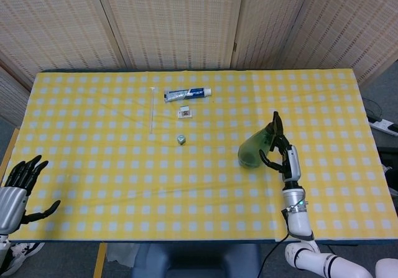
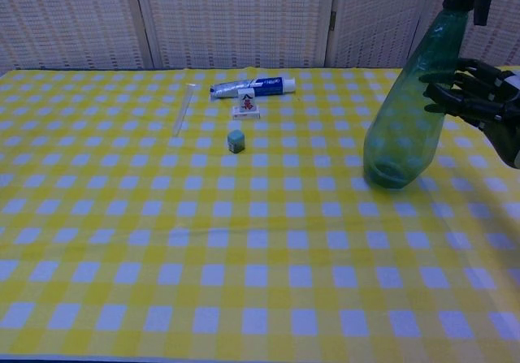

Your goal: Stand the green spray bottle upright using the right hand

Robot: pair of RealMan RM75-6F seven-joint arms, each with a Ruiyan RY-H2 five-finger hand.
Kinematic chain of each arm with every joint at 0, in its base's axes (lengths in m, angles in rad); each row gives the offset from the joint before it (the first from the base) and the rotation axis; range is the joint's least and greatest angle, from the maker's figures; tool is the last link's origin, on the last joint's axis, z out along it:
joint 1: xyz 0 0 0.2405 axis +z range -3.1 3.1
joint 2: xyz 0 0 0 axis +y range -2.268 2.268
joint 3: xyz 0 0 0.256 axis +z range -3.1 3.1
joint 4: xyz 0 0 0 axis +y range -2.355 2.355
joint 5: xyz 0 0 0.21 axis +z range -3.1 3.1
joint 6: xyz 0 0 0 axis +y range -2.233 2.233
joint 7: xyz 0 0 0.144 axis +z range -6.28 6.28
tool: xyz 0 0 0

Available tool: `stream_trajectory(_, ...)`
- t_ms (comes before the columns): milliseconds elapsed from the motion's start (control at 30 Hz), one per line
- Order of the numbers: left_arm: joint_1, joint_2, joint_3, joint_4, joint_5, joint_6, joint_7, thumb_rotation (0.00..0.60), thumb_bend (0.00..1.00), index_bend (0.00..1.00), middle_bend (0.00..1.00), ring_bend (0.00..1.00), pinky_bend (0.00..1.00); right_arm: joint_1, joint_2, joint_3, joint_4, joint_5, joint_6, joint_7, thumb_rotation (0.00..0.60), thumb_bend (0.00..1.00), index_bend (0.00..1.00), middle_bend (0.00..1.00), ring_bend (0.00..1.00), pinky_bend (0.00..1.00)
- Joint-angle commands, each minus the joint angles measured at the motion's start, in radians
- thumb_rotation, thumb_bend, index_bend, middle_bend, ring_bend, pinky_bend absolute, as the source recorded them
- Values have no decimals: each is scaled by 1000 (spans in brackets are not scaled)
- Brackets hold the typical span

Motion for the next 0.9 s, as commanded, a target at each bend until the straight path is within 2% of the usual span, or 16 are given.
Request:
stream_trajectory(33,0,0,1,-3,1,-1,6,431,309,0,0,92,0,-8,-14,-15,29,-34,28,6,600,387,408,344,383,342)
stream_trajectory(200,2,0,3,-8,11,7,15,432,309,0,0,92,0,-14,-8,-34,49,-64,36,-3,600,387,268,228,315,259)
stream_trajectory(267,3,-2,3,-5,15,12,15,429,309,0,0,92,0,-16,-4,-39,53,-69,33,-4,600,386,179,164,240,168)
stream_trajectory(333,3,-3,2,-4,15,14,15,430,309,0,0,92,0,-16,3,-46,55,-70,17,-9,600,386,146,142,209,120)
stream_trajectory(533,3,0,1,-7,5,6,13,430,309,0,0,92,0,-21,15,-49,57,-79,15,1,600,387,18,84,162,64)
stream_trajectory(700,4,1,1,-7,6,6,14,429,309,0,0,91,0,-37,35,-53,44,-115,67,7,600,371,0,23,102,4)
stream_trajectory(900,4,-1,2,-4,11,11,14,431,308,0,0,92,0,-75,97,-79,-23,-157,126,-8,600,363,0,0,35,0)
